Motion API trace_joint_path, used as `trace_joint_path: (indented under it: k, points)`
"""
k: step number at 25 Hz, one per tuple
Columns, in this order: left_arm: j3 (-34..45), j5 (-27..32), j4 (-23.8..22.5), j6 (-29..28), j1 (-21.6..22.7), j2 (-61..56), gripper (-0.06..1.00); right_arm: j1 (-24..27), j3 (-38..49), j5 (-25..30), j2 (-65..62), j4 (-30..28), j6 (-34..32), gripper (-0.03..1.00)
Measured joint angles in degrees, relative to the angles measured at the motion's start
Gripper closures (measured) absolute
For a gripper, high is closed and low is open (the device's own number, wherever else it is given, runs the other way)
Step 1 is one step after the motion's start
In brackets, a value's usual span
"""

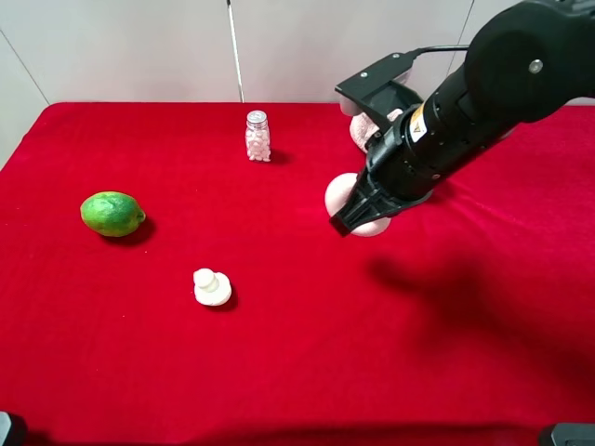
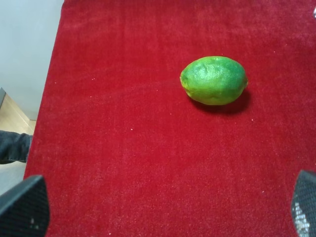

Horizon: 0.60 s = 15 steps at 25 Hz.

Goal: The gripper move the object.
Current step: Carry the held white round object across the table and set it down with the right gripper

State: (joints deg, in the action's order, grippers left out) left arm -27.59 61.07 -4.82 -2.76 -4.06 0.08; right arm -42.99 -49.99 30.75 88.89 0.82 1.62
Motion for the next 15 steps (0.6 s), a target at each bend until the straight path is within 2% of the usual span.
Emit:
trace_joint_path:
  k: [15]
  points:
    - [0.0,0.0,0.0,0.0,0.0,0.0,-0.03,-0.7,-15.2,4.8,9.8,-0.2,1.5,0.99]
